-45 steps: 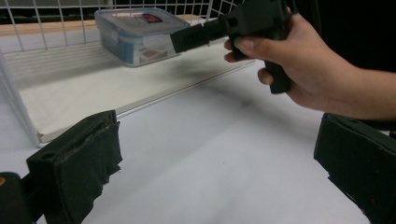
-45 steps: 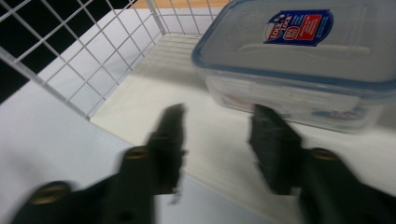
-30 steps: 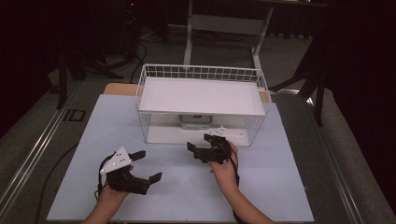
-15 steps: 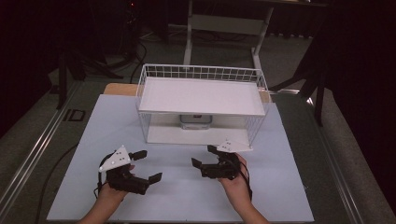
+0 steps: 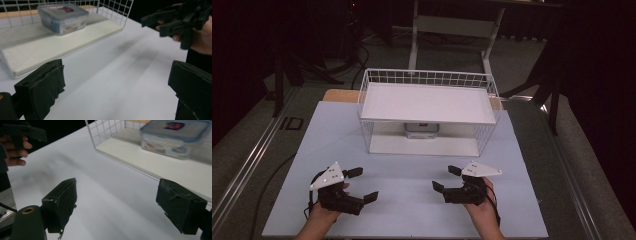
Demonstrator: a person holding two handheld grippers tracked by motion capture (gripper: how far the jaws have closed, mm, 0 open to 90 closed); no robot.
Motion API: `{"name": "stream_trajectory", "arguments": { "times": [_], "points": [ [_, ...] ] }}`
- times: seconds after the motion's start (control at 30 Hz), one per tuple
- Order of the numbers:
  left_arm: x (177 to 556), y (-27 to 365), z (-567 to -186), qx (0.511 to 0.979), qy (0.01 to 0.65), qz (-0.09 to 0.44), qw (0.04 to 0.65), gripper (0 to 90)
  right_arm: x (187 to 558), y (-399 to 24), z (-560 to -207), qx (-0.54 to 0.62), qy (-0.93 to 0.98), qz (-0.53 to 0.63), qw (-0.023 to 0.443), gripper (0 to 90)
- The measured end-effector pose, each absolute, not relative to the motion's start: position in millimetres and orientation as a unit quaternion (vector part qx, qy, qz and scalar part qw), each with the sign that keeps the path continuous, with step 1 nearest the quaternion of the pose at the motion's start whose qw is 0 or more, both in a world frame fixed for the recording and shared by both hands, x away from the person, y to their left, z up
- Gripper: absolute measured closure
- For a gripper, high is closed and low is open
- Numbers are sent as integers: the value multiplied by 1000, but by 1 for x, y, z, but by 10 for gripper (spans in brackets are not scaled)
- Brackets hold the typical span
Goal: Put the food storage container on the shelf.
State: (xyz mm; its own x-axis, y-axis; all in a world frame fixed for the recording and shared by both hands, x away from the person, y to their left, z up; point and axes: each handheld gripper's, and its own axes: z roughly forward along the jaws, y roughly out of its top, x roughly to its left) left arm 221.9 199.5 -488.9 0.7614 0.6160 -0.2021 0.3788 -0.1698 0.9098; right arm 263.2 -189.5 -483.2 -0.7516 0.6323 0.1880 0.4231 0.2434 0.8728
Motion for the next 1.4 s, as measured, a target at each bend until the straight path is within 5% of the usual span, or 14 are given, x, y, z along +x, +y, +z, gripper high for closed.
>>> {"name": "stream_trajectory", "arguments": {
  "times": [0.5,1.0,1.4],
  "points": [
    [200,246,-504,754,341,155,540,15,248,-242,-487,370,770,505,125,171],
    [200,257,-515,739,365,175,539,15,241,-268,-497,379,758,507,155,171],
    [201,257,-516,733,370,171,544,16,252,-271,-508,400,755,502,136,171]
  ]
}}
